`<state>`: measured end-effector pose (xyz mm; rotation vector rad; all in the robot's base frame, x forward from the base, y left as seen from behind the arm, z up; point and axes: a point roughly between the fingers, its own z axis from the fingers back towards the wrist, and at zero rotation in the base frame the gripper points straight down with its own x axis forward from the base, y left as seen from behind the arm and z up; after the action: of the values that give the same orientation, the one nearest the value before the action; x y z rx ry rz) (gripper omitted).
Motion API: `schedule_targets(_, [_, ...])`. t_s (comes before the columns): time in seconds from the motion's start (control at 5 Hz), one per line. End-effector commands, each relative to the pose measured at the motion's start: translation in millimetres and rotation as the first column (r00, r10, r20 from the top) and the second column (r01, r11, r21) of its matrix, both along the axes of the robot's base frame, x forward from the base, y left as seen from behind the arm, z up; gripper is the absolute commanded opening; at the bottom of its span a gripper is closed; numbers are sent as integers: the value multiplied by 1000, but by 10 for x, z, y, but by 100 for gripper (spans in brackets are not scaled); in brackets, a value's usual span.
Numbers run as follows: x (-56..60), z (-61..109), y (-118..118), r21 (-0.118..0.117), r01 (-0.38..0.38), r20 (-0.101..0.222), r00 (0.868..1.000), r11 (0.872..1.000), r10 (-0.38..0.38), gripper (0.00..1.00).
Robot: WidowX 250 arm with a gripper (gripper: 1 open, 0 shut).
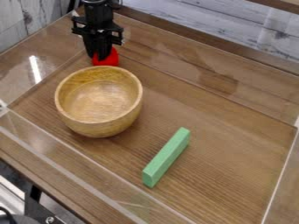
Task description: Move the red fruit to the right side of the table
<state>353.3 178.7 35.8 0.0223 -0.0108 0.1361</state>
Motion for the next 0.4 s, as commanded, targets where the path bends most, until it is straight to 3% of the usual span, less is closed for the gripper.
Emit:
schedule_targets(0.0, [36, 416, -119, 13, 3, 89, 996, 1000, -4, 0])
schedule_targets(0.2, [30, 710, -225, 9, -3, 150, 989, 1000, 2, 0])
